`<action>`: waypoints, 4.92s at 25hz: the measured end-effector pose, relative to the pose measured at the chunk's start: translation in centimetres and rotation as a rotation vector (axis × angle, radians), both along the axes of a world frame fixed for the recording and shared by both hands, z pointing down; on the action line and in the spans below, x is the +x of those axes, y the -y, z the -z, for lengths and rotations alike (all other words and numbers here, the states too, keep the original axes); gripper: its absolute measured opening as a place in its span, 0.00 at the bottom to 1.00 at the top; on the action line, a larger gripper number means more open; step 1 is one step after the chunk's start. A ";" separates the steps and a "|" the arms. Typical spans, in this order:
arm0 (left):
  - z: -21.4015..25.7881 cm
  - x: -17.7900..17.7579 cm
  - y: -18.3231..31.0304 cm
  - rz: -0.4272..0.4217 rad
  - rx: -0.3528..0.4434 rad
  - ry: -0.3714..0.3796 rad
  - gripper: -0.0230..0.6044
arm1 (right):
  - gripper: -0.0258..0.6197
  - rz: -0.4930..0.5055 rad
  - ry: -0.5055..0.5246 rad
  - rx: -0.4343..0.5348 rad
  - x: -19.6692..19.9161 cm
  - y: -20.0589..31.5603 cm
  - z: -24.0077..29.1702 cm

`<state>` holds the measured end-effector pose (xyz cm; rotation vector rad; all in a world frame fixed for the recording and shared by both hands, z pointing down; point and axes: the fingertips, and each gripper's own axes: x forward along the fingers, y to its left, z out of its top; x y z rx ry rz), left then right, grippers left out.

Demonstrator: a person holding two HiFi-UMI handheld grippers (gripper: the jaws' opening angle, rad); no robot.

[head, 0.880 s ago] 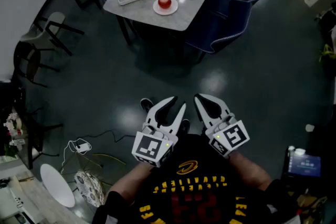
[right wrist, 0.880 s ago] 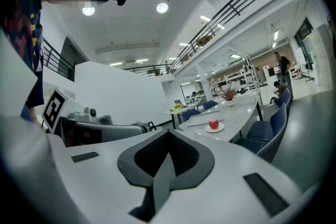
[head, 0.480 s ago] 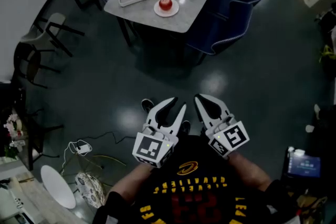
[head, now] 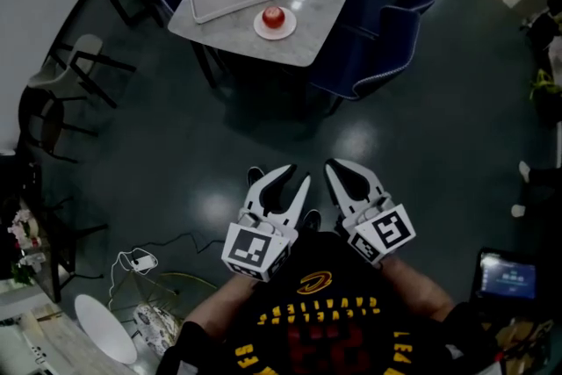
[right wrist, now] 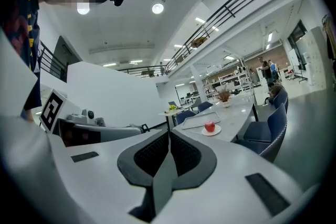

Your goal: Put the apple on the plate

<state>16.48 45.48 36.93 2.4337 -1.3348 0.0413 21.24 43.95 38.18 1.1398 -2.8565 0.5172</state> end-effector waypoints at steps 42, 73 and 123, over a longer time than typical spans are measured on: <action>-0.7 -19.7 23.8 -0.158 -0.059 -0.040 0.21 | 0.05 -0.218 -0.036 -0.115 -17.9 22.8 -1.6; -3.2 -15.6 43.7 0.048 -0.156 -0.073 0.13 | 0.05 -0.124 0.077 -0.263 -11.0 44.6 -5.0; -28.6 -17.9 52.1 -0.075 -1.000 -0.153 0.16 | 0.15 -0.364 -0.039 -0.925 -7.9 49.5 -29.2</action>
